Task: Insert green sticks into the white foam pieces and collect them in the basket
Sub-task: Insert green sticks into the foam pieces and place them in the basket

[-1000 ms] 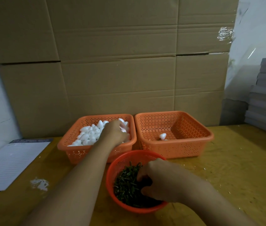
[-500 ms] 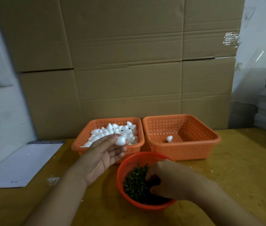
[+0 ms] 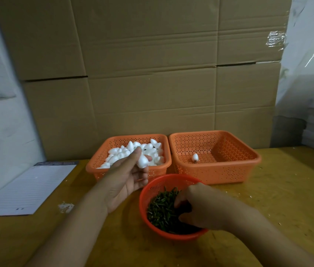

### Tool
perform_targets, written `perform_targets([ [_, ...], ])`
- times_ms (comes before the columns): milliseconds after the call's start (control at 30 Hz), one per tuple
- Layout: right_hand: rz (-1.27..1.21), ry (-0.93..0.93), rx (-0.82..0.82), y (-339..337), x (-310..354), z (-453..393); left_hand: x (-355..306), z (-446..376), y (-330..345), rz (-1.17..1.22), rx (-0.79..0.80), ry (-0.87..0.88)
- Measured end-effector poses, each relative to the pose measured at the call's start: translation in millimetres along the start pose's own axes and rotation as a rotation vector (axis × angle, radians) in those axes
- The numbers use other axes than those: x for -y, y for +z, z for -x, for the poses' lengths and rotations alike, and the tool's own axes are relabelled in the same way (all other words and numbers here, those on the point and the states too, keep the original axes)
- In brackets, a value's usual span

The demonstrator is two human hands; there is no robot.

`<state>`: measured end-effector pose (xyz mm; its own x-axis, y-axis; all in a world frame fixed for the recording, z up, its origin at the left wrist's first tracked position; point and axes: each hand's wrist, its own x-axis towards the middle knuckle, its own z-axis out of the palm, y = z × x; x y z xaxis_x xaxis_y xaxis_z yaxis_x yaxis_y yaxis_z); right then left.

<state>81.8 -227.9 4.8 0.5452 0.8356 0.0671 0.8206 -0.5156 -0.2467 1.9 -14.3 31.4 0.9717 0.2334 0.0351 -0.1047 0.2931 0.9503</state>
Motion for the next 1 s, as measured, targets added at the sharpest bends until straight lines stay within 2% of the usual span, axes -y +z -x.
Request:
perform_targets([
  [167, -0.009, 0.006, 0.001, 0.0, -0.1, 0.6, -0.9, 7.9, 12.2, -0.397, -0.032, 0.256],
  [333, -0.003, -0.002, 0.001, -1.0, 0.5, 0.6, -0.9, 9.5, 19.0, -0.543, -0.03, 0.409],
  [633, -0.005, -0.003, -0.006, 0.3, 0.0, 0.7, -1.9, 13.0, 25.1, -0.549, 0.039, 0.422],
  [1000, 0.019, -0.003, -0.016, 0.5, 1.6, 0.9, -6.5, 17.8, 30.6, -0.352, 0.116, 0.324],
])
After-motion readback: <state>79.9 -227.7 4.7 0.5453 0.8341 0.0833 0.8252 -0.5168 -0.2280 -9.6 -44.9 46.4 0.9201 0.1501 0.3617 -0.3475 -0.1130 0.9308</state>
